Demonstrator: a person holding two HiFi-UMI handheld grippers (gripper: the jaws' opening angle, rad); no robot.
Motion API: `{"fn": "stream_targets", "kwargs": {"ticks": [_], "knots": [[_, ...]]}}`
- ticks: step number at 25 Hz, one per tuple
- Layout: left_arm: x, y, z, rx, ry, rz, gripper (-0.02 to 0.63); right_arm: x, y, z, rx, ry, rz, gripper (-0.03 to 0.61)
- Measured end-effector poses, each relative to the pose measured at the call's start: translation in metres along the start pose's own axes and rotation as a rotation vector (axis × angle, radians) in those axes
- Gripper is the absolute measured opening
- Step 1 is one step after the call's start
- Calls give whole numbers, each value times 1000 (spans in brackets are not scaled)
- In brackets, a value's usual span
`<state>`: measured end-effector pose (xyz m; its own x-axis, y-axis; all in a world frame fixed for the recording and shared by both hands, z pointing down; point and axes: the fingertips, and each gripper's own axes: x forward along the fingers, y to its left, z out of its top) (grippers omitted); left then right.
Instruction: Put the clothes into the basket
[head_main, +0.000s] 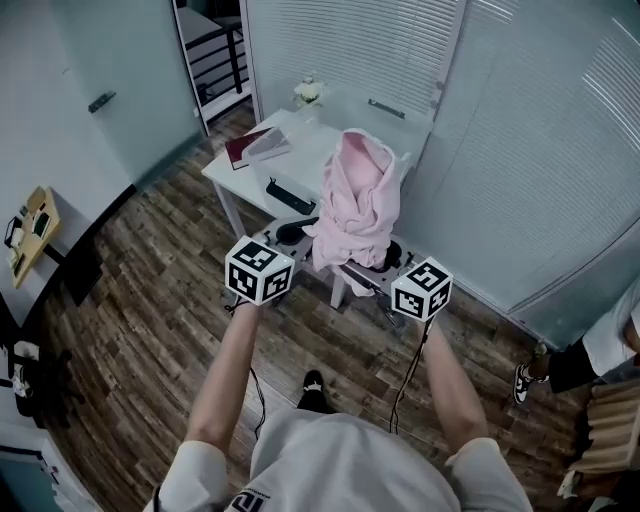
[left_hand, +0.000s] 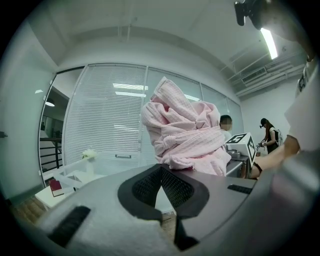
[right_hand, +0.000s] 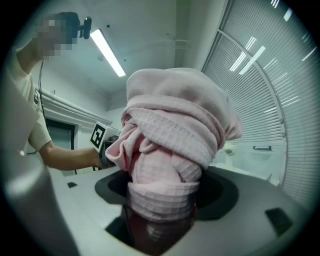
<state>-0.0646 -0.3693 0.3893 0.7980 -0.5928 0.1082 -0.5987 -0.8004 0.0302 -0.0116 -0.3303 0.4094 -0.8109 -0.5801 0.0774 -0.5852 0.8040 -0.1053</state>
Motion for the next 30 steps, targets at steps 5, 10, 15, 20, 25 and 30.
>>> {"fn": "stream_targets", "kwargs": {"ticks": [5, 10, 15, 20, 25, 30], "knots": [[33, 53, 23, 14, -5, 4, 12, 41, -47, 21, 43, -27, -27, 337], [57, 88, 45, 26, -13, -17, 12, 66, -79, 42, 65, -54, -35, 337], [89, 113, 48, 44, -20, -39, 12, 81, -117, 46, 52, -71, -47, 337], [196, 193, 49, 48, 1, -37, 12, 127, -244, 49, 86, -63, -8, 337], [229, 222, 74, 67, -5, -34, 12, 143, -286, 76, 63, -57, 1, 337], [228, 220, 67, 72, -10, -27, 12, 143, -285, 68, 66, -80, 13, 337]]}}
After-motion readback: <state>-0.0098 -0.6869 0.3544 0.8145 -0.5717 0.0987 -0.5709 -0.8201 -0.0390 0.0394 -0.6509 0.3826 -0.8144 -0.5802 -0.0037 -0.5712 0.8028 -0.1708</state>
